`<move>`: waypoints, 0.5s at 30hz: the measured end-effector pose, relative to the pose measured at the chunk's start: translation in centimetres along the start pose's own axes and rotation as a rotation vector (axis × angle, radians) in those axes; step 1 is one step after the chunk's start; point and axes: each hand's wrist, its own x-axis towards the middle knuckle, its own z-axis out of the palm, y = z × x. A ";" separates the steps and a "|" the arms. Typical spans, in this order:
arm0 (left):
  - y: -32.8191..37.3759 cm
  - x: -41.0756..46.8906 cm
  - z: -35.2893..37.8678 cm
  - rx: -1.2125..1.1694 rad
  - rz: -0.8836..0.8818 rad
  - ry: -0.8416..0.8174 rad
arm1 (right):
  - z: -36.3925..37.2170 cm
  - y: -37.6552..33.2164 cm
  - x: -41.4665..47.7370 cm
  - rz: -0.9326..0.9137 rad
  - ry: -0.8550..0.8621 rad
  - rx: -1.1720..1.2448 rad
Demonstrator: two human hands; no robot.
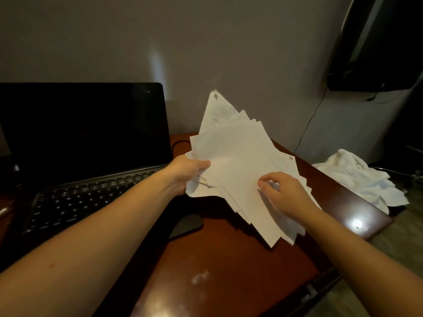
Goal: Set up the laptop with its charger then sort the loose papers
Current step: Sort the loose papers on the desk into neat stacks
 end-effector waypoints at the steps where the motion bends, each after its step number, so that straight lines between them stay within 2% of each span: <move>1: 0.4 -0.6 -1.4 0.033 0.015 0.015 | -0.3 -0.7 0.3 -0.003 0.000 -0.018; 5: 1.6 -3.3 -7.8 0.210 0.121 0.086 | -1.4 -3.5 1.7 0.016 0.036 -0.012; 9: 2.2 -6.6 -15.5 0.361 0.091 0.081 | -2.0 -7.7 2.3 0.072 0.009 0.130; 11: 2.4 -8.2 -19.1 0.355 0.049 0.085 | -1.9 -10.3 2.1 0.091 -0.098 0.221; 15: 2.8 -10.1 -24.2 0.364 0.050 0.085 | -0.2 -14.7 1.0 0.055 -0.479 0.433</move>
